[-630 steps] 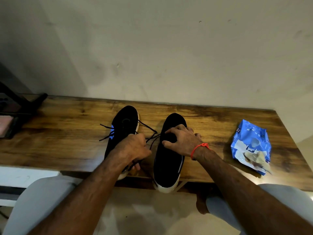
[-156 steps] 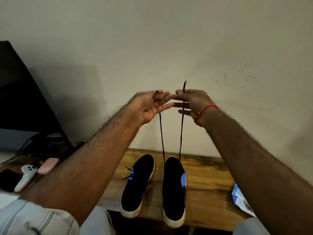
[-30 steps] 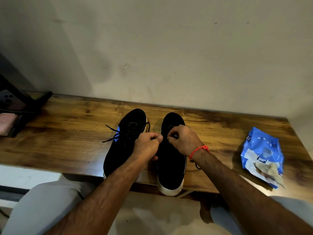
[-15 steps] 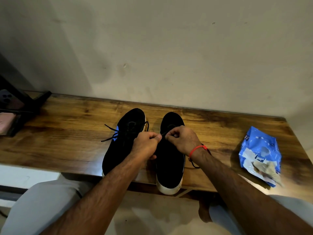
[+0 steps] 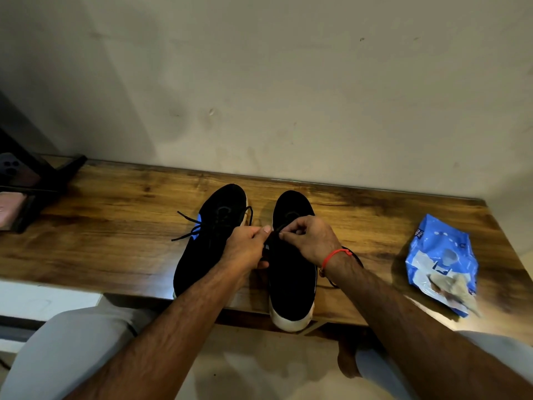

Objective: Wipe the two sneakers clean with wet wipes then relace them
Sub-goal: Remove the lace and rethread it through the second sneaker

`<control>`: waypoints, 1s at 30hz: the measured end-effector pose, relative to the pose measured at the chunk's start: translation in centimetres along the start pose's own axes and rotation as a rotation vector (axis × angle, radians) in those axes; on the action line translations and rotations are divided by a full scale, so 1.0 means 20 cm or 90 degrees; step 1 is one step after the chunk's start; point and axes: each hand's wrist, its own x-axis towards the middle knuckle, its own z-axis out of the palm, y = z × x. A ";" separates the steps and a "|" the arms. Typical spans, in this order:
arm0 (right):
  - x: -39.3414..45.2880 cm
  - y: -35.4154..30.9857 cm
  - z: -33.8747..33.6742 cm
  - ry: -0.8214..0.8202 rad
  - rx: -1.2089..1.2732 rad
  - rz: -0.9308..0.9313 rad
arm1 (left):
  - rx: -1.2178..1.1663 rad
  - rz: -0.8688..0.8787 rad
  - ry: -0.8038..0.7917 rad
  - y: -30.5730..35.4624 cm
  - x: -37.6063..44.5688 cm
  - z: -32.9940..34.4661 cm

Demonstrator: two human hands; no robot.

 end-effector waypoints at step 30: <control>-0.04 -0.02 -0.09 -0.070 -0.215 -0.113 | -0.306 0.252 0.200 0.23 -0.07 -0.07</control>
